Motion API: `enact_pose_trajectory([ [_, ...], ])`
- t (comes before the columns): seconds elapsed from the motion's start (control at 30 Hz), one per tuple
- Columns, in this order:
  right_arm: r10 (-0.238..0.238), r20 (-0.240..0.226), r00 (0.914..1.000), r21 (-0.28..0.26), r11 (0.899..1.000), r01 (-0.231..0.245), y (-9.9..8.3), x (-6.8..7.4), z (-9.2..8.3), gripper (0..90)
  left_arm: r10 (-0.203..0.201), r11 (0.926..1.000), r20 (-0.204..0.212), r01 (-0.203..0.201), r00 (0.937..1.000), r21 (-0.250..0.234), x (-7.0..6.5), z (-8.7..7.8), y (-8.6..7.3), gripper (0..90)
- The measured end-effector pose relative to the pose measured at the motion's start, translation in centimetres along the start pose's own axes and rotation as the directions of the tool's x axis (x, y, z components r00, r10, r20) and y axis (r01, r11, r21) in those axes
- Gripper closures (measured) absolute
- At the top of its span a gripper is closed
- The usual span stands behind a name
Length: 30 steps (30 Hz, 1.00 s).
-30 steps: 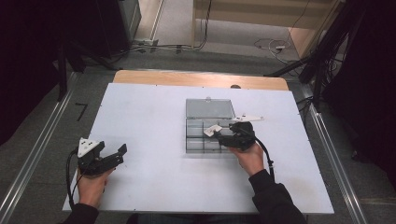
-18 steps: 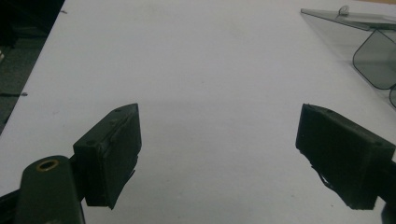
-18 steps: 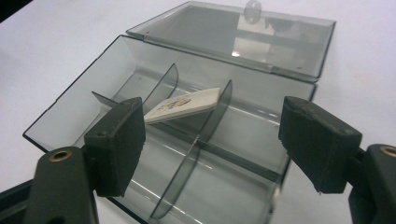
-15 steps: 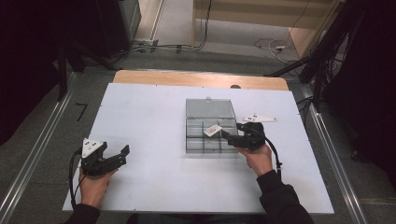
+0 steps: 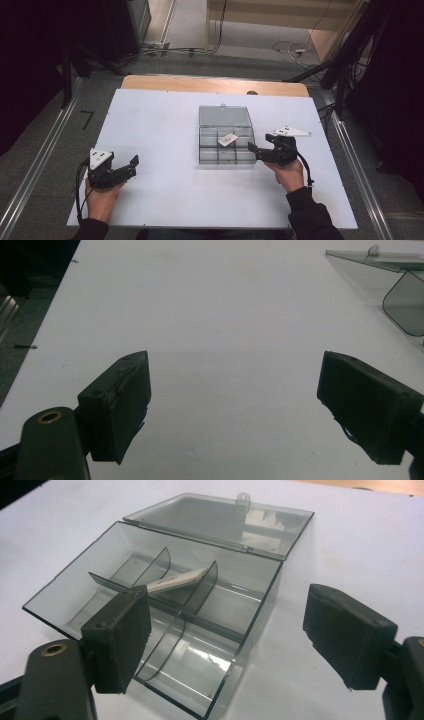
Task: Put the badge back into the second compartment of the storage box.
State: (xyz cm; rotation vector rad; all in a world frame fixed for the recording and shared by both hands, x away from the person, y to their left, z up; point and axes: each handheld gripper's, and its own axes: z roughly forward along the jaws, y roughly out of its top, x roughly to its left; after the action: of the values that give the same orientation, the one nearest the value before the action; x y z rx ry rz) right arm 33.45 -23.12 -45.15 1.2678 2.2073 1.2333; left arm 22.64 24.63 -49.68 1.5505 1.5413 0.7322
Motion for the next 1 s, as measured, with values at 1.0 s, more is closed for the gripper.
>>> enact_pose_trajectory([
  [1.0, 0.008, 0.012, 0.9999, -0.022, 1.0, -0.007, -1.1, -0.8, -1.8, 17.4, 0.021, 0.9997, -0.014, -0.021, 0.9997, 0.008, -0.2, -0.2, -0.1, 14.3],
])
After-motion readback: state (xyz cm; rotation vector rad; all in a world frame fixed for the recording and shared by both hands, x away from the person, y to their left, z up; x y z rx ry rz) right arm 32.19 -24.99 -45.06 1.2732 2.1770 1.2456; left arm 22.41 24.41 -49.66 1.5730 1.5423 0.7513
